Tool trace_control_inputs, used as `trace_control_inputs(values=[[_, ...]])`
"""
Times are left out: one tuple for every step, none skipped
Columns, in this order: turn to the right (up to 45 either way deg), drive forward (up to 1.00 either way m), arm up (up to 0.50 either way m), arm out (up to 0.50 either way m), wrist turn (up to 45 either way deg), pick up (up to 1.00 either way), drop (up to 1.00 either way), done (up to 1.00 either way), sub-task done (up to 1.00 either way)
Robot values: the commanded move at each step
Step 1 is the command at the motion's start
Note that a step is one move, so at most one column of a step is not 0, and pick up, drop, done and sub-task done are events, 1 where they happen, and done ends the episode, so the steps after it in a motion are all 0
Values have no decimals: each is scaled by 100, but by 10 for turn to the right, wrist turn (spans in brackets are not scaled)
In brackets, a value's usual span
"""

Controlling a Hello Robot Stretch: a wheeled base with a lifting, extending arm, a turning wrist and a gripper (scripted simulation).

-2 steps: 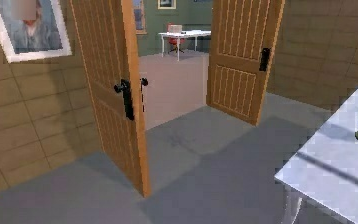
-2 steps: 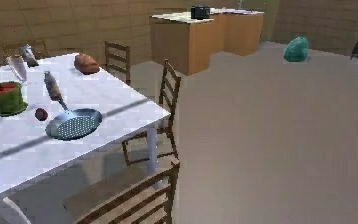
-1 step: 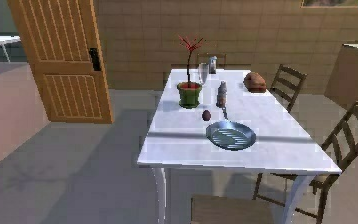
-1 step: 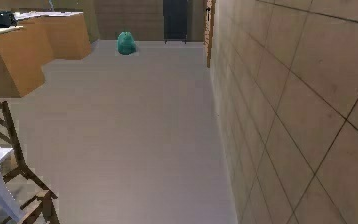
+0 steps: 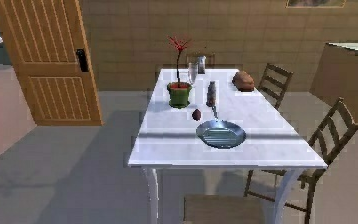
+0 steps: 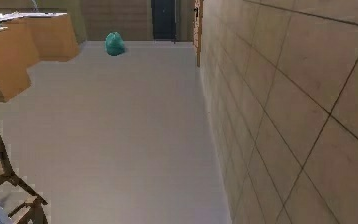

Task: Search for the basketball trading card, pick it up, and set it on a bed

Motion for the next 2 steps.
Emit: trace_control_inputs(values=[[0, 15, 0, 0, 0, 0, 0, 0, 0], [-450, 0, 0, 0, 0, 0, 0, 0, 0]])
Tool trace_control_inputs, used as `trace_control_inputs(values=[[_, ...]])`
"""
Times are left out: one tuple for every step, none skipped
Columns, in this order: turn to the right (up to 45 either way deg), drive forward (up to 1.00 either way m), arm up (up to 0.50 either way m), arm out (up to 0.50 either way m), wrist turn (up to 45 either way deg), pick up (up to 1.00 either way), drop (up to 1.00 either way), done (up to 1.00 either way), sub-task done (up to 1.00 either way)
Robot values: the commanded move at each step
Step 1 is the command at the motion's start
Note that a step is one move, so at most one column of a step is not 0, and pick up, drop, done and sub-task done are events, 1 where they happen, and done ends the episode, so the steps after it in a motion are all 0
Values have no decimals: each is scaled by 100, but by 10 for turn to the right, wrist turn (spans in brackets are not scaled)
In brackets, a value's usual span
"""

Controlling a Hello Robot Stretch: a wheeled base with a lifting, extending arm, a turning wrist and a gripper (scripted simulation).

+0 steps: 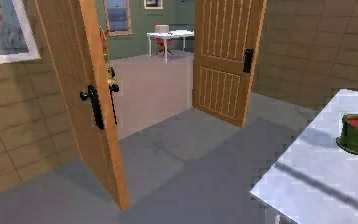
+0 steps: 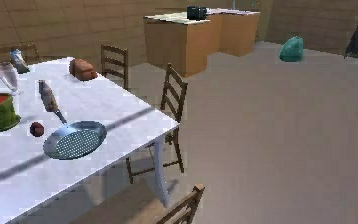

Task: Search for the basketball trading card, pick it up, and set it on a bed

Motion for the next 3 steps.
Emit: trace_control_inputs(values=[[-30, 0, 0, 0, 0, 0, 0, 0, 0], [0, 95, 0, 0, 0, 0, 0, 0, 0], [-90, 0, 0, 0, 0, 0, 0, 0, 0]])
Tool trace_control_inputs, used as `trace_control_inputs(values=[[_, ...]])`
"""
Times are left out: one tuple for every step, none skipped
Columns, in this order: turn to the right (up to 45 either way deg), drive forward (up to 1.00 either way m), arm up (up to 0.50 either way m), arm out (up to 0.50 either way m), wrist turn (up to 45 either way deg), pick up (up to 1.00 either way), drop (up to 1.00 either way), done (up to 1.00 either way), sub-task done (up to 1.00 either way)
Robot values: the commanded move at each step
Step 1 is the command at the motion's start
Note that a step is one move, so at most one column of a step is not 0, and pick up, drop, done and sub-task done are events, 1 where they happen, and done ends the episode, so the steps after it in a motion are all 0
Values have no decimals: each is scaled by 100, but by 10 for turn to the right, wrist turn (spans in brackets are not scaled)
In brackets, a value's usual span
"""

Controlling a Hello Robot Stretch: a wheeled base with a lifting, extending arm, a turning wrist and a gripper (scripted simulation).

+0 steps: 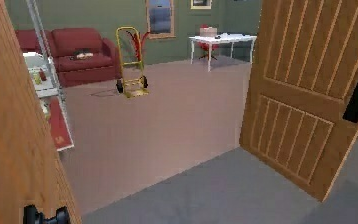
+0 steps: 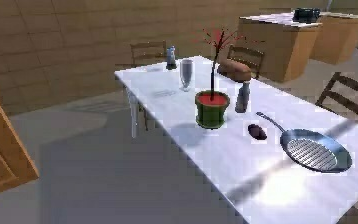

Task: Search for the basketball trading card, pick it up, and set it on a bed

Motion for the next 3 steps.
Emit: trace_control_inputs(values=[[0, 100, 0, 0, 0, 0, 0, 0, 0], [0, 75, 0, 0, 0, 0, 0, 0, 0], [270, 0, 0, 0, 0, 0, 0, 0, 0]])
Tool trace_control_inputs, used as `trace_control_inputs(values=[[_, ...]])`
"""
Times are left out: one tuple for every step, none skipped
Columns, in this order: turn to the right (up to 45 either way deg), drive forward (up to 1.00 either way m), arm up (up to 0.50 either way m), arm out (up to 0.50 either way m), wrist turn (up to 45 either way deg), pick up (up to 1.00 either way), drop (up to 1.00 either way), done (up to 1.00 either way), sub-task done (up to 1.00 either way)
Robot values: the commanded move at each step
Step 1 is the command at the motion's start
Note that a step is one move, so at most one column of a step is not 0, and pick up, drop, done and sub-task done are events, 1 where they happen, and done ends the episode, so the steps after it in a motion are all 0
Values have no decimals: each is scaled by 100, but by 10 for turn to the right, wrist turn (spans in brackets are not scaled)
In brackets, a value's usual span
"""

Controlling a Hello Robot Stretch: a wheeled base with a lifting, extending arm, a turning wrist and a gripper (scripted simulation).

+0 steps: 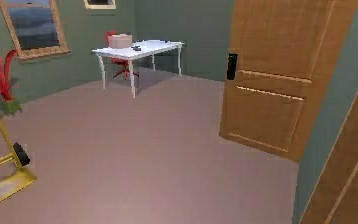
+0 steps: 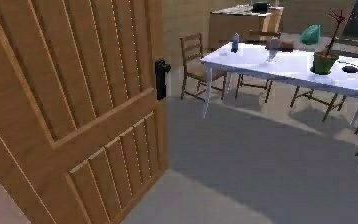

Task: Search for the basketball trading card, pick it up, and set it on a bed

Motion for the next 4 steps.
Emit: trace_control_inputs(values=[[0, 55, 0, 0, 0, 0, 0, 0, 0], [-30, 0, 0, 0, 0, 0, 0, 0, 0], [-450, 0, 0, 0, 0, 0, 0, 0, 0], [-450, 0, 0, 0, 0, 0, 0, 0, 0]])
